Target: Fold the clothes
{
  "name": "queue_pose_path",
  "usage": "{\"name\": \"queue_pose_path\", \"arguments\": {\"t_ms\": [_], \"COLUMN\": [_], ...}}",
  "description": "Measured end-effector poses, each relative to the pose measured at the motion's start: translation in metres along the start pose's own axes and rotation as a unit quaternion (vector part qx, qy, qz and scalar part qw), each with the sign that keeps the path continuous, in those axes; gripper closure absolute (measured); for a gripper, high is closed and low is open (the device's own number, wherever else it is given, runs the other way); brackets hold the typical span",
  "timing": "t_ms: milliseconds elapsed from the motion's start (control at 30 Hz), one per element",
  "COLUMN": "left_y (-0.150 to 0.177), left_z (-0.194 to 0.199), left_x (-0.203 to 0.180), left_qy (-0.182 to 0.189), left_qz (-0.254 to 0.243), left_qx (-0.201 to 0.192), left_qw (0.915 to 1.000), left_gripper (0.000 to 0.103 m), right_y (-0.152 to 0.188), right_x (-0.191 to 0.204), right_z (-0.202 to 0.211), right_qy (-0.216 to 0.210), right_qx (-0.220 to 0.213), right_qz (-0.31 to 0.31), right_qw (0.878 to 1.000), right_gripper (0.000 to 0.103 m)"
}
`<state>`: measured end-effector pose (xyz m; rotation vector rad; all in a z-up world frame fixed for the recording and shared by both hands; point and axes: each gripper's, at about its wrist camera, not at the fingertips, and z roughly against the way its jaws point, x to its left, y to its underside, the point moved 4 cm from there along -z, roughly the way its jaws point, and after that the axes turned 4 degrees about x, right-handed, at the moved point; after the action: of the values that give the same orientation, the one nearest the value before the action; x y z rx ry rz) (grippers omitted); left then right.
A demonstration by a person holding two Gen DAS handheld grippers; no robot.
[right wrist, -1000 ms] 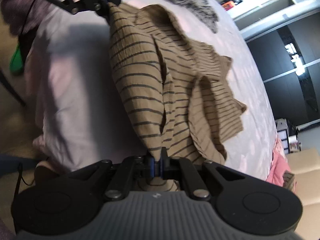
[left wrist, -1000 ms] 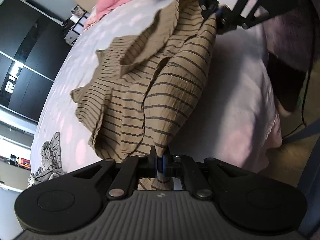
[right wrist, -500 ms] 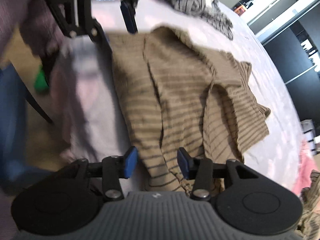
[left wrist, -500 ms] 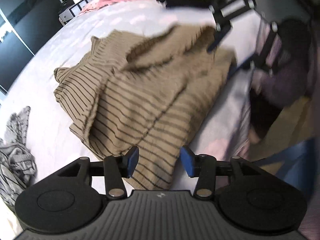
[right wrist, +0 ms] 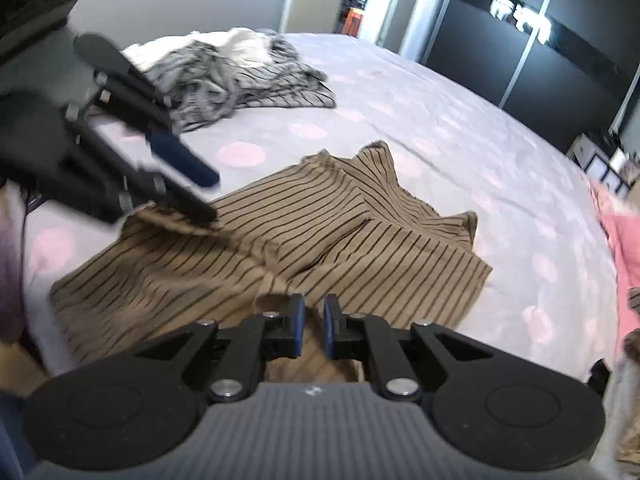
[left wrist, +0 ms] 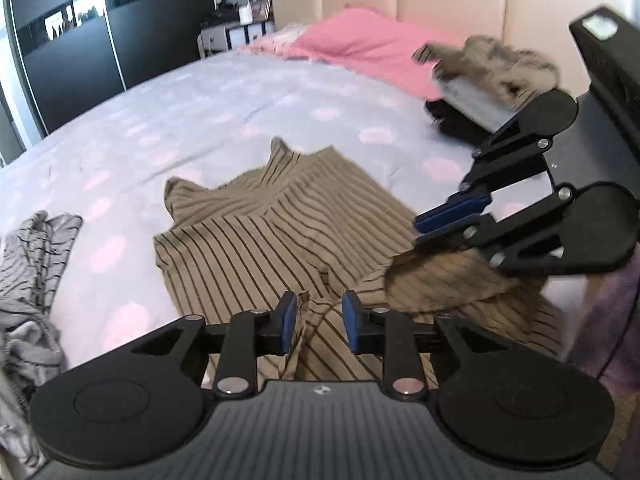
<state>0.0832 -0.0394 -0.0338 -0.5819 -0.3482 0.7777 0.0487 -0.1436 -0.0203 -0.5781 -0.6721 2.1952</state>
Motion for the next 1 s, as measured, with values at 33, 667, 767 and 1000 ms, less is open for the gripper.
{"name": "queue_pose_path", "arguments": {"t_ms": [33,667,767,1000], "left_y": [0.001,-0.018,-0.026,-0.008], "left_z": [-0.011,-0.033,-0.048,-0.116], "left_x": [-0.001,0.072,0.115,0.183], "left_qy": [0.001,0.009,-0.027,0.021], "left_qz": [-0.004,0.066,0.111,0.229], "left_qx": [0.009,0.021,0.029,0.052], "left_qw": [0.9999,0.9976,0.9931,0.9719], "left_gripper": [0.088,0.049,0.049,0.049], "right_y": [0.0,-0.016,-0.013,0.033], "right_x": [0.001,-0.052,-0.102,-0.195], "right_z": [-0.01,-0.035,-0.052,-0.129], "right_qy": [-0.006,-0.076,-0.043,-0.097], "right_qx": [0.006,0.042,0.065,0.088], "right_qz": [-0.004,-0.06,-0.111,-0.316], "right_qw": [1.0,0.994,0.991,0.94], "right_gripper": [0.092,0.049,0.045,0.039]}}
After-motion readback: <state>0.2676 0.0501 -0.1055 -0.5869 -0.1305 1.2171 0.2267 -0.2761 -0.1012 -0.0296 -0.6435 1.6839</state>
